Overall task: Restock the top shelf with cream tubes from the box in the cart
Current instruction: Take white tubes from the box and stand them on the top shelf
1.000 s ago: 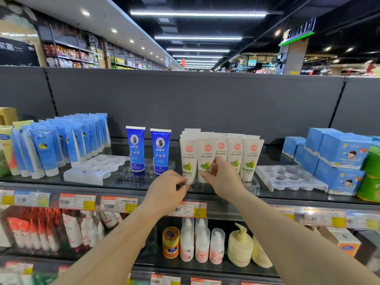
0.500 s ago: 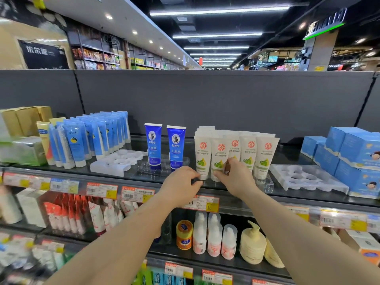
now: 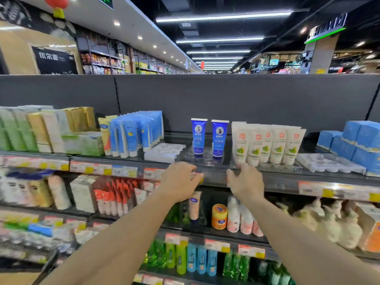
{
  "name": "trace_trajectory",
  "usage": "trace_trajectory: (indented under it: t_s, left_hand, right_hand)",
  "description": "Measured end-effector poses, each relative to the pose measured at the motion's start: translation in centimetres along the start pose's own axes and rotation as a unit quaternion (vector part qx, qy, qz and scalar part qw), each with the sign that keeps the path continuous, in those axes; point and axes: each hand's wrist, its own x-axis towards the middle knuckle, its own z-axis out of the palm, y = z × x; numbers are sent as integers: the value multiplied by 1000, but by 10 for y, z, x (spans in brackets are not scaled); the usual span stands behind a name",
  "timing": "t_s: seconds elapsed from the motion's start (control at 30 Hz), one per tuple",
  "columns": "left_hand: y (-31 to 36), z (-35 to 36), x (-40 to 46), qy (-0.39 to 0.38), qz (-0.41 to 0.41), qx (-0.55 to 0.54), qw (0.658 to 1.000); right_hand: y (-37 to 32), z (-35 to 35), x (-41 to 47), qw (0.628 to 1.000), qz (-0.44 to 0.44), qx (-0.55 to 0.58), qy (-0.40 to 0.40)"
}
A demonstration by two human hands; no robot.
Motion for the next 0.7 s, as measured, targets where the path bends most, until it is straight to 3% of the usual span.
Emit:
trace_trajectory:
  t_s: [0.13, 0.23, 0.43, 0.7]
  left_hand:
    - [-98, -39, -70, -36, -43, 121, 991]
    - [-176, -81, -130, -53, -106, 147, 982]
    - [-307, -166, -239, -45, -225, 204, 952]
    - [-446, -196, -329, -46, -362, 234, 901]
  right_hand:
    - [-86, 67, -74, 989, -82, -42, -114]
    - [-161, 118, -130, 970, -170, -49, -168]
    - [-303, 209, -225, 916, -247, -44, -313]
    - [-418, 312, -307, 857, -325, -39, -398]
